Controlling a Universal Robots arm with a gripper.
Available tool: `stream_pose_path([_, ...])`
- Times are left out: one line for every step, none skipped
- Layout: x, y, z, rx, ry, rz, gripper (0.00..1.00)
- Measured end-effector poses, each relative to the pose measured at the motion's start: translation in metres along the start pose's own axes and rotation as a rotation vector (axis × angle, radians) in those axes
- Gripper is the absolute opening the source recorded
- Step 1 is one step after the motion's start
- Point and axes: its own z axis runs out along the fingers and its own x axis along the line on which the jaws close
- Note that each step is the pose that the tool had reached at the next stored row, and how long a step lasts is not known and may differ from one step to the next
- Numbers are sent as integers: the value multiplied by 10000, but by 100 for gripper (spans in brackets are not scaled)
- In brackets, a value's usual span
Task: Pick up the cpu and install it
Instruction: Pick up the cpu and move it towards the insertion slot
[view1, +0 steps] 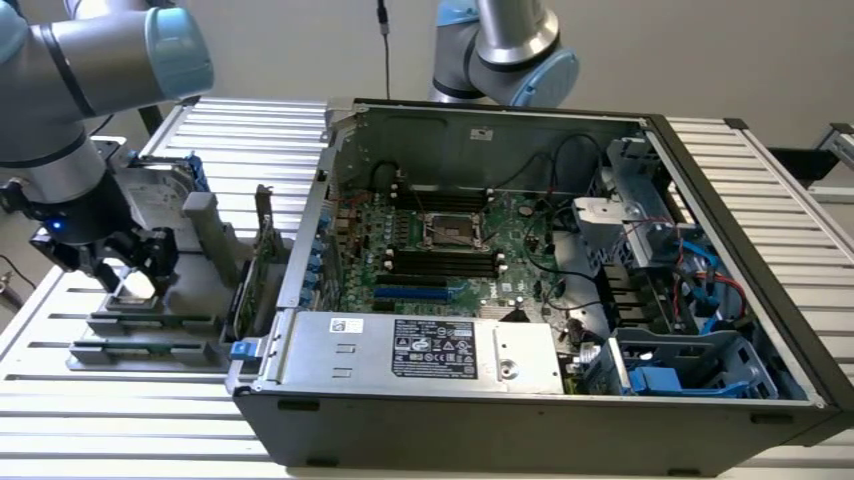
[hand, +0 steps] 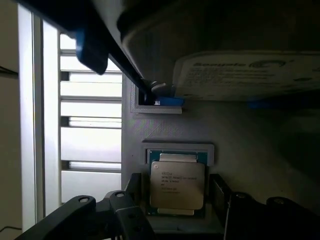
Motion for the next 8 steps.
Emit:
stream_pose_path([-3, 2, 2, 1, 6, 1, 65])
stream_pose_path([-4, 4, 2, 5, 15, 0, 65])
stream_pose_path([-4, 6, 3, 11, 25, 0, 65])
stream_pose_path([-5, 7, 4, 21, 34, 0, 65])
stream_pose_path([-6, 9, 4, 36, 43, 2, 65])
stream_pose_path([-9, 10, 3, 58, 52, 2, 65])
stream_pose_path([-15, 10, 3, 77, 61, 2, 65])
stream_pose_path([-20, 11, 4, 95, 70, 3, 65])
